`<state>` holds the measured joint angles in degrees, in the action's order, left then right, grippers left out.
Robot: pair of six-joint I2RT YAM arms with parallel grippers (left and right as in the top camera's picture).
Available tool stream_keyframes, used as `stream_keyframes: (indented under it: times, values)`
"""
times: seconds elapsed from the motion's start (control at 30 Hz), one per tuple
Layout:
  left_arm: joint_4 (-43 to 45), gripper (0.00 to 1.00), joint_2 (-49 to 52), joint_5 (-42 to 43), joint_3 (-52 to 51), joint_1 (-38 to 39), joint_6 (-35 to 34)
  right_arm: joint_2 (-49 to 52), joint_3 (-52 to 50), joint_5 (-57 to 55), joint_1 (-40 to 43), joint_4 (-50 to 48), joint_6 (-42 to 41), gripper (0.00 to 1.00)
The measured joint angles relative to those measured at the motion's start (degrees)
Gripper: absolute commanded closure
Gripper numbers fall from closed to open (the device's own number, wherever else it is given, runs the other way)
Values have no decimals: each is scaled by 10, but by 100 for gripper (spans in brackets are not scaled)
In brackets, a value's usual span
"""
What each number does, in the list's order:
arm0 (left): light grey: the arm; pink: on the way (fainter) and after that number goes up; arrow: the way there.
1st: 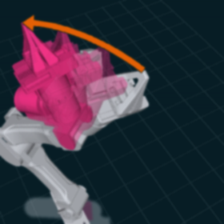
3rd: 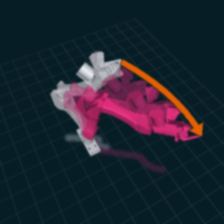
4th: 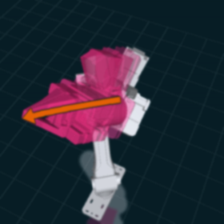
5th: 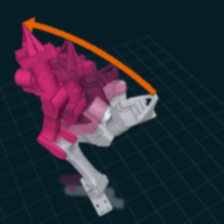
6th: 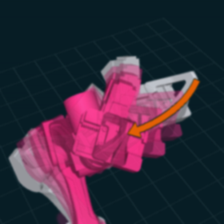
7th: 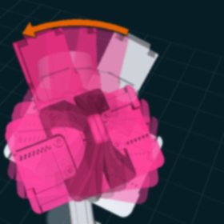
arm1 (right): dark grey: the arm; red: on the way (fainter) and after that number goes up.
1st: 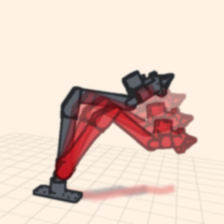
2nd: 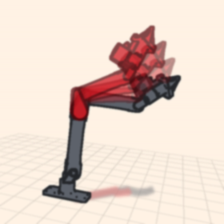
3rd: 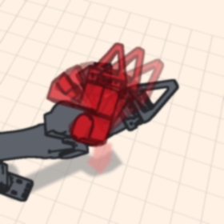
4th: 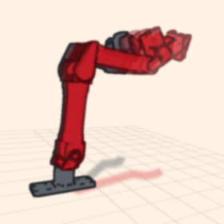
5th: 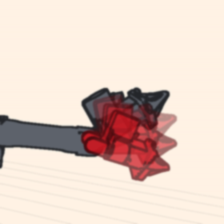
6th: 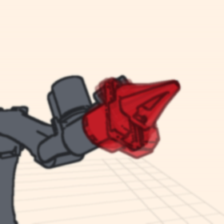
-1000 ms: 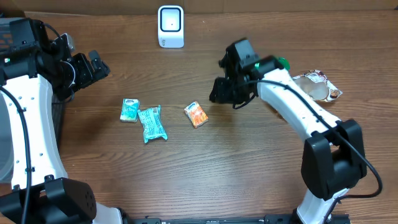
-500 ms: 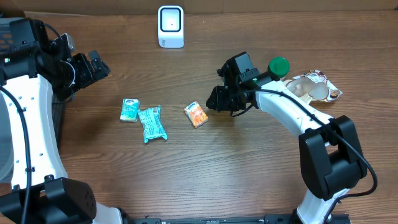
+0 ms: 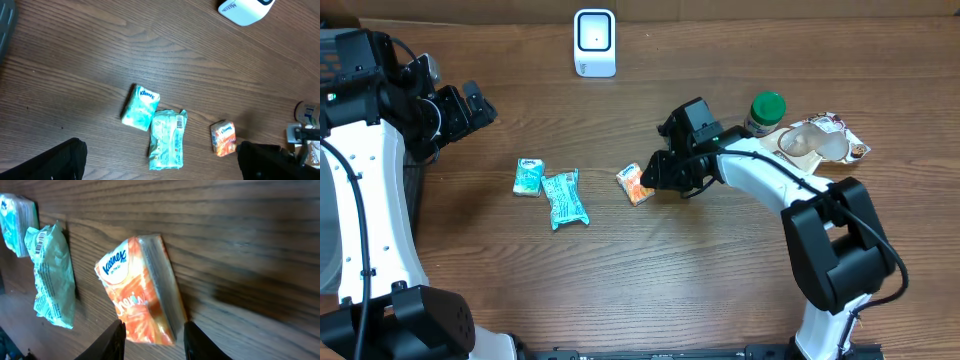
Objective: Scan the item barcode
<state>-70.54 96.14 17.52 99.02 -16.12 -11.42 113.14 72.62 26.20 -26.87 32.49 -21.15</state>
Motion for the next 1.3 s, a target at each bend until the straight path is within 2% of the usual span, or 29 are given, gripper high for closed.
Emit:
stream_keyframes:
  times: [0.17,0.4,0.6,0.77,0.87,1.1,1.3]
  values:
    - [0,1,0,0,0,0,0,33,0,6,-7,1,-6,71]
    - [0,0,0,0,0,0,0,34,0,10,-7,-2,-15,96]
    - [0,0,0,0,0,0,0,34,1,72,0,9,-14,96]
    - [0,1,0,0,0,0,0,3,2,225,29,-28,-15,96]
    - [0,0,0,0,0,0,0,-61,6,345,53,-76,-26,96]
    - [0,1,0,0,0,0,0,-141,12,491,92,-215,-152,96]
    - [0,0,0,0,0,0,0,-145,13,535,109,-291,-278,96]
